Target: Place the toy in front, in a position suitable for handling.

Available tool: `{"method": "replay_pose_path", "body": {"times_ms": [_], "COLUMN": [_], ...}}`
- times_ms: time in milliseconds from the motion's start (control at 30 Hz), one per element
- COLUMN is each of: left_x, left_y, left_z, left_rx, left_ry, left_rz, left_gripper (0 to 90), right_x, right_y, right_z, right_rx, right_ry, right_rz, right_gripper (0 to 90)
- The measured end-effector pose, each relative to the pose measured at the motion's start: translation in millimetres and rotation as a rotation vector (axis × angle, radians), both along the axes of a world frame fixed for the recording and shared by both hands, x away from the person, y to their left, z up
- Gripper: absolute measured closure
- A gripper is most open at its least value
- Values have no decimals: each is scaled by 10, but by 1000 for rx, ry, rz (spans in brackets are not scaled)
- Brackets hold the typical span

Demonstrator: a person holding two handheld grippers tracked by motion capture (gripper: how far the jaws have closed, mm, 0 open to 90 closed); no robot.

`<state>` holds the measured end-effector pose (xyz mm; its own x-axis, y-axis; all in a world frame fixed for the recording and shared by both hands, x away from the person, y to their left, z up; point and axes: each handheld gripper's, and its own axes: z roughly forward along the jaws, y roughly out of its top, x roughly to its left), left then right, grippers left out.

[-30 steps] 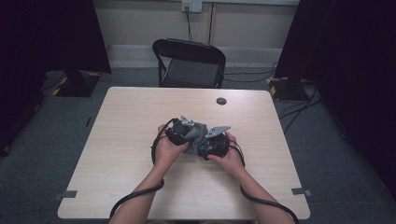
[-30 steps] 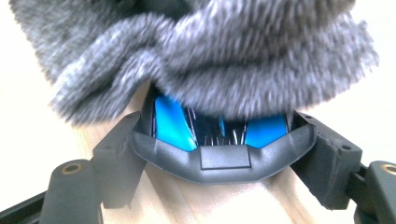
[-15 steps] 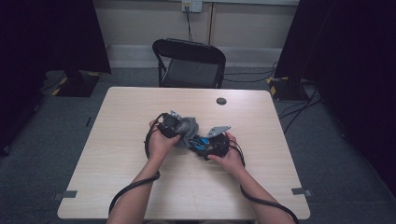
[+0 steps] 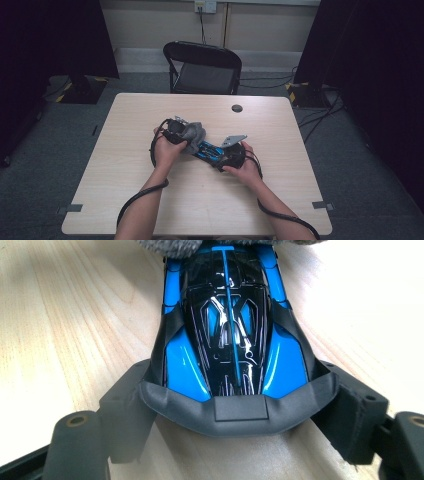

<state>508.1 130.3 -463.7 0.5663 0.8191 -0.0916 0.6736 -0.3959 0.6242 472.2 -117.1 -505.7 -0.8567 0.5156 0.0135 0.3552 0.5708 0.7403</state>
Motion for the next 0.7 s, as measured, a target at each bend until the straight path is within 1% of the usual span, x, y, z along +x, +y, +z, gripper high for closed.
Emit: {"method": "replay_pose_path", "body": {"times_ms": [67, 167, 233, 267, 400, 500, 633, 700], "left_x": [14, 32, 34, 35, 39, 34, 17, 3], "left_y": [39, 97, 120, 140, 208, 257, 335, 396], "left_z": [-13, -29, -39, -38, -66, -73, -87, -78], "left_rx": [7, 3, 2, 15, 12, 19, 20, 30], "left_ry": [-1, 9, 5, 9, 13, 18, 19, 16], "left_rz": [16, 31, 47, 45, 63, 67, 89, 101], "left_gripper": [709, 710, 710, 711, 711, 712, 712, 712], "right_x": [0, 0, 0, 0, 1, 1, 1, 1], "right_y": [0, 0, 0, 0, 0, 0, 0, 0], "right_z": [0, 0, 0, 0, 0, 0, 0, 0], "right_rx": [0, 0, 0, 0, 0, 0, 1, 1], "right_ry": [0, 0, 0, 0, 0, 0, 0, 0], "right_rz": [0, 0, 0, 0, 0, 0, 0, 0], "right_gripper": [243, 243, 243, 243, 243, 243, 243, 243]}}
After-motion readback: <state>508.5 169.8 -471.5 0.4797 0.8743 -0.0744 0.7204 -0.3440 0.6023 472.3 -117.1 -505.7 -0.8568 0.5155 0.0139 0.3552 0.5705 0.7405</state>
